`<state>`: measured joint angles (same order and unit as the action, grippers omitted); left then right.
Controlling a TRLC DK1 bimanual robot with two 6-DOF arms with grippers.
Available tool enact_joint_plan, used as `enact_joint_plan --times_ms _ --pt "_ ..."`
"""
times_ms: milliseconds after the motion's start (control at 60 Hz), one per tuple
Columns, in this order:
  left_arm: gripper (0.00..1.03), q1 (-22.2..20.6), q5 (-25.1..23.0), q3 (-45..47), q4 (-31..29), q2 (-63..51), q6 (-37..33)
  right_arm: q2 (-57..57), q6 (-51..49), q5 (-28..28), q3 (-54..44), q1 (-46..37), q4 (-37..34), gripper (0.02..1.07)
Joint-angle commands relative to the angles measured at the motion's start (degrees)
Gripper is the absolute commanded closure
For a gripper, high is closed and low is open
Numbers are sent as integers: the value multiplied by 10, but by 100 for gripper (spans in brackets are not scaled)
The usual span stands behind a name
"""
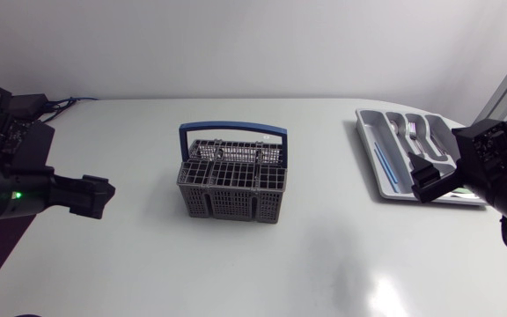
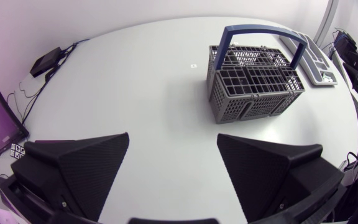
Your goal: Unload the cutlery basket into the drawer organizer.
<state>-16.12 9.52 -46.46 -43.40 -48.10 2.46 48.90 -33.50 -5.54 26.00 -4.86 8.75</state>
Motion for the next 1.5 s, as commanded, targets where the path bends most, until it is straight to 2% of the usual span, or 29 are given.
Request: enact_joint_plan --times_ms 0,233,400,983,1283,1483 --pt "4 10 2 22 12 14 -19 -37 29 14 -31 17 -1 6" --pt "4 14 2 72 60 62 -39 -157 54 65 -69 67 -16 6" --pt "4 27 2 104 93 85 -51 -207 71 70 -88 70 -30 6" --pt "4 70 1 204 188 194 -86 -392 244 61 -201 56 -68 6" --pt "4 101 -31 293 272 291 -65 -489 335 55 -260 49 -87 6" --pt "4 120 -51 346 322 350 -53 -489 335 55 -260 49 -88 6"
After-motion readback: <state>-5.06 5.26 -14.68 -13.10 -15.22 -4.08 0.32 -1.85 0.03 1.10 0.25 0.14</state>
